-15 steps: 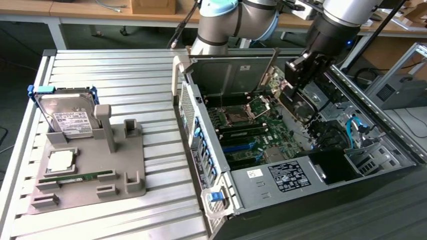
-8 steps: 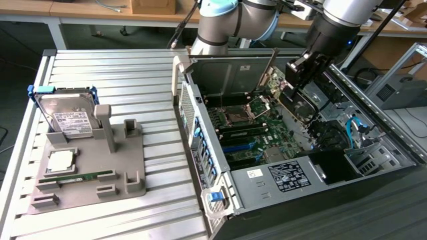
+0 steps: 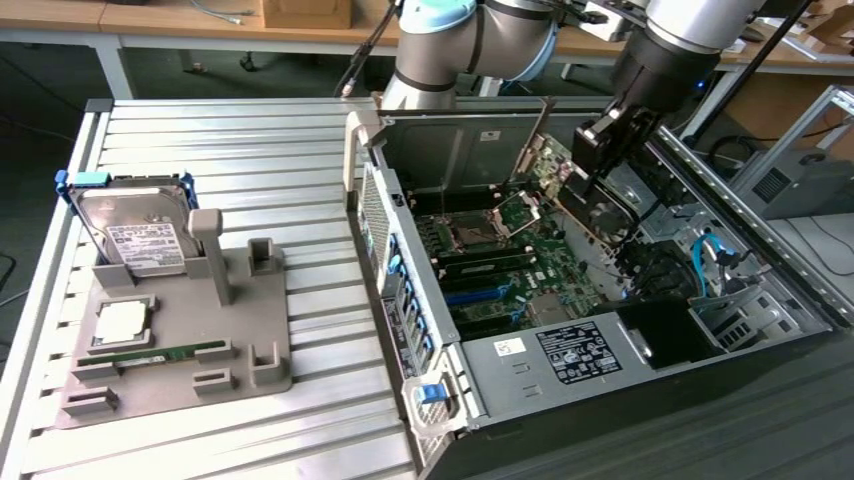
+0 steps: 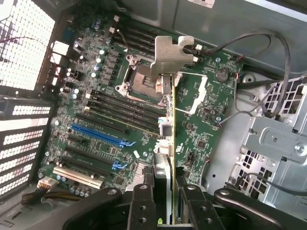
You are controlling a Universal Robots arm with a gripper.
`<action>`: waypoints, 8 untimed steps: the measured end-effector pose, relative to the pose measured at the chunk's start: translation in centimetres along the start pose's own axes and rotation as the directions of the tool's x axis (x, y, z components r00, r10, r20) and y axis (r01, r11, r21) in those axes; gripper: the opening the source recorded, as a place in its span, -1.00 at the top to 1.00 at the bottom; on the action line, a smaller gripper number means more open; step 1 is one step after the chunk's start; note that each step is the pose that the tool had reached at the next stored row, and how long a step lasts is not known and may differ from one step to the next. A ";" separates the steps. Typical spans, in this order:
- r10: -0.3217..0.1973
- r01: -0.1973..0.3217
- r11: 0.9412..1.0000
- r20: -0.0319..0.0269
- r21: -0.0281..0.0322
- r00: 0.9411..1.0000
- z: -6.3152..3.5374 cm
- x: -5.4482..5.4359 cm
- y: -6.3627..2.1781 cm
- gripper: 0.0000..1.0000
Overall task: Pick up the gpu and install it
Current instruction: 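Insert the gpu into the slot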
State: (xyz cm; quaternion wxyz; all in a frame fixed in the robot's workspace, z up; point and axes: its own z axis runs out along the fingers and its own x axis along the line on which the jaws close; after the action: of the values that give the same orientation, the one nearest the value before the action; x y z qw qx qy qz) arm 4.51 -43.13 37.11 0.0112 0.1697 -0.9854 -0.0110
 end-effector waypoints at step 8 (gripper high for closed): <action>-0.059 0.059 0.998 -0.002 0.001 0.998 0.01 0.0 0.00 0.47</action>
State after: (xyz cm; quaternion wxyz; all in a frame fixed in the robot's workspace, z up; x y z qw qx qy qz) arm 4.51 -43.13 37.10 0.0115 0.1987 -0.9799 -0.0107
